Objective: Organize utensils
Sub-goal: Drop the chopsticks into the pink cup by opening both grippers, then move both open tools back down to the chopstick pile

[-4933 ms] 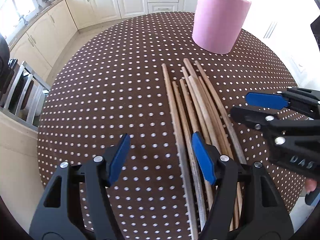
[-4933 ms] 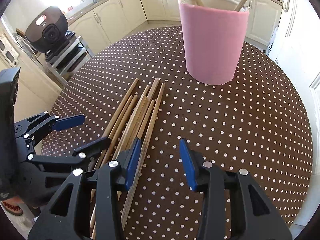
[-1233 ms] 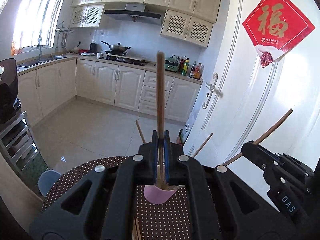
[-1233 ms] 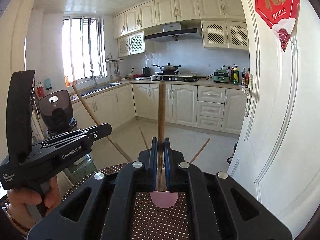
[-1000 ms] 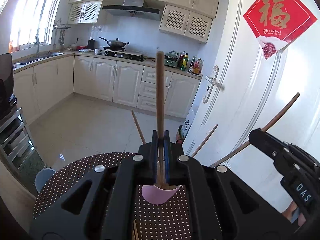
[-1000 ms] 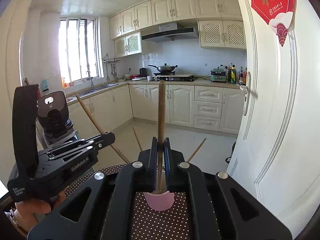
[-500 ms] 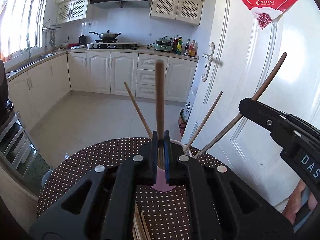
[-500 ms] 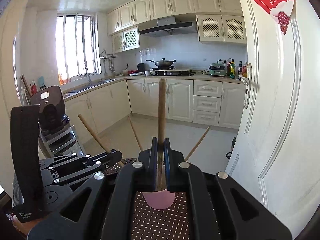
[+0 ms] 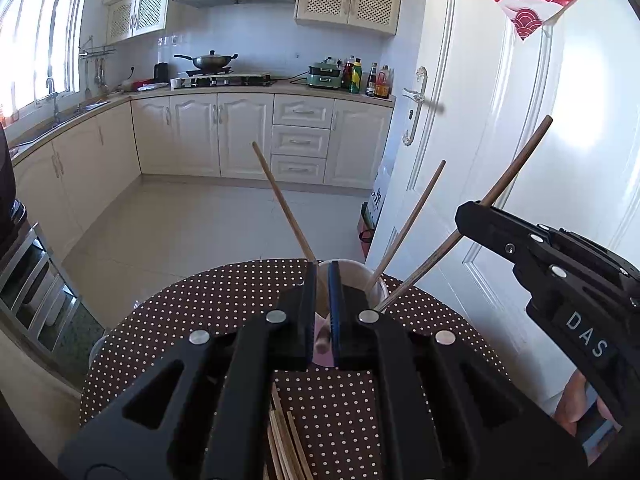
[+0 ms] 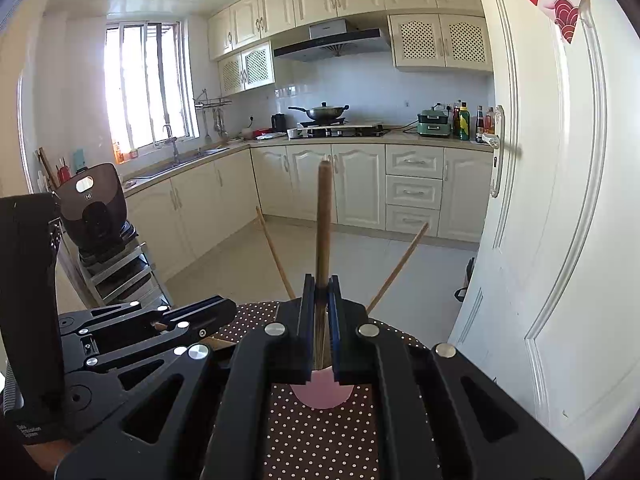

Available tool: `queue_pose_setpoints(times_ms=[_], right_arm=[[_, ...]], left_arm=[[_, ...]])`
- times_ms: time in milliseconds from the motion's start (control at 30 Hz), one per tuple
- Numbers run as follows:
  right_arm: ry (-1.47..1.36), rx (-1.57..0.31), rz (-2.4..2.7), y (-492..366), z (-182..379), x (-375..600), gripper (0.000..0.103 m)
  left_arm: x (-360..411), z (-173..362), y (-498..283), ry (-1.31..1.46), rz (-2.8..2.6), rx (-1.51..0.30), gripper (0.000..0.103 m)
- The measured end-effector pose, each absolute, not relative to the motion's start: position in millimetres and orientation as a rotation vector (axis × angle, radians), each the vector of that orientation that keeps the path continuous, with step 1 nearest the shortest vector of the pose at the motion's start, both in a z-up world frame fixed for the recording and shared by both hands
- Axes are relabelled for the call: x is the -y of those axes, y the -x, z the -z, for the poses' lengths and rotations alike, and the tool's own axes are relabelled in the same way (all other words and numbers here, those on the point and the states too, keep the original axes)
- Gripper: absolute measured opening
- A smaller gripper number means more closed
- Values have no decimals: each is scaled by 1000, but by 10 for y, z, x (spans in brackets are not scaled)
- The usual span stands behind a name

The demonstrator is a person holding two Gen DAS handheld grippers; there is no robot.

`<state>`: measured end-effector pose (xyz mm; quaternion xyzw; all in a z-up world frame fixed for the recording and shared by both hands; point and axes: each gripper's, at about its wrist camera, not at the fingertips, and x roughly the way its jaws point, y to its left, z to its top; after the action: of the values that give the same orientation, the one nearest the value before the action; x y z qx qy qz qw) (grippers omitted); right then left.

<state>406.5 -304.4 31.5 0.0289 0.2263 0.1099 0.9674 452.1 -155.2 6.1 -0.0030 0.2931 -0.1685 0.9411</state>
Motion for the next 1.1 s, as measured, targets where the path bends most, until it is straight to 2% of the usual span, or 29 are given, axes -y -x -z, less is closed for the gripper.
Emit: queue_pose_setpoints(times_ms=[233,300,333,367,400,433,600,800,933,1100], right_arm=[[-80,-504,-225,-4145,-188,3069,5],[-85,-519,-226,-4172,-145,3067,5],[-84,-525,-225,-4182,-125,3061,5],[-84,-531,-225,-4186,-103,3055,5],[-85,-537,-225,-4194,-82,3055,5],[-86,-544,-227,-4200,-60,3052,5],[-90,-552,-225,-4228,-7,3058,5],[-139,-554,-236,-4195,-21,3118,7],[-142,-545,-234,-4087,-88,3143,20],[-128,-535,-240,-3912,-188,3115,28]], left_arm=[[1513,-53,-4523,24,345,-602,7],[1509,-50,-4519,24,330,-598,11],[1495,-44,-4511,27,320,-596,22],[1490,-42,-4503,33,318,-591,39],[1489,-41,-4490,35,320,-584,51],[1486,-45,-4475,33,319,-570,57],[1482,-39,-4456,32,323,-568,57],[1405,-73,-4379,45,321,-554,65],[1290,-122,-4286,70,326,-549,68],[1085,-192,-4141,102,318,-551,70]])
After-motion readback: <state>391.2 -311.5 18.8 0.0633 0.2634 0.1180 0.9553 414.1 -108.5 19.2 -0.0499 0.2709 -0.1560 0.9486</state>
